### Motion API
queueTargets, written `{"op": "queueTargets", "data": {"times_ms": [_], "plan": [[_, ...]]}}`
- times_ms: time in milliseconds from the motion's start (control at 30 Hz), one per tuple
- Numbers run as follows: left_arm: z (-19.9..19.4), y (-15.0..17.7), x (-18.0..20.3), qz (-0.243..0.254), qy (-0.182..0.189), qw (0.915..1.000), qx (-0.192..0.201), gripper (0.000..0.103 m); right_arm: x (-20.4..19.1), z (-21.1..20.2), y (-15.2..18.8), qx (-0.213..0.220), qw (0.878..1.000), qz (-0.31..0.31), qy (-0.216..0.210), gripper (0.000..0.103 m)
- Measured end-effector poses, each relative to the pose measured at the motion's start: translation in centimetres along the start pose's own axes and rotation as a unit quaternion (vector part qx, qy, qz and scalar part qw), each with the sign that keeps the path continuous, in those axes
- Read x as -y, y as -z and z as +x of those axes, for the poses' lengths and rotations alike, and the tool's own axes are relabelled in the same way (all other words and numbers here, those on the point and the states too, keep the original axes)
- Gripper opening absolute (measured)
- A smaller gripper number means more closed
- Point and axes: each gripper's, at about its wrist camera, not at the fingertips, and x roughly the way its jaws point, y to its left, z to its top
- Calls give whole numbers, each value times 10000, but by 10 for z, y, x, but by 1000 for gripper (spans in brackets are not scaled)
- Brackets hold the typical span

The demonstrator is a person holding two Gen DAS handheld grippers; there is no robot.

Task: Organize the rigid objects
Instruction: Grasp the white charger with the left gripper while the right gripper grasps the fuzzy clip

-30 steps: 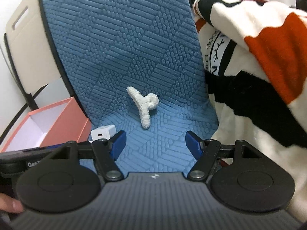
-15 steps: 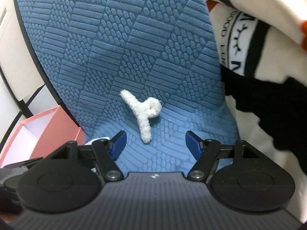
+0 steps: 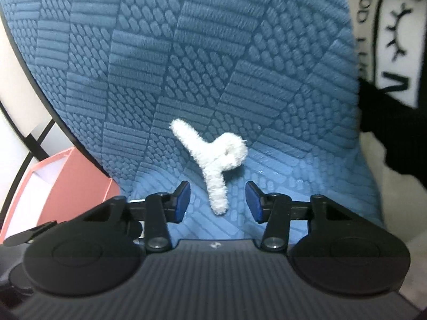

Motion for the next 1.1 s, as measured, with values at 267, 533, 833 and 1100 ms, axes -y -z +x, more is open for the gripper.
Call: {"op": "queueTargets", "data": {"times_ms": [267,533,833,1100], "plan": [[16,3,-6,-101,-140,9998,-123,65,-1,30,-2,-277,9996,-95,22,38],[23,1,-7,-78,-101,9999,-116,63,-8,48,-2,-352,9992,-196,-8,28],[21,1,-9,-152,10,9999,-59,58,-27,63,-1,-384,9979,-493,194,15],[7,7,-4,-59,311,9995,13,58,-26,52,6,-716,9949,-484,519,14]]}}
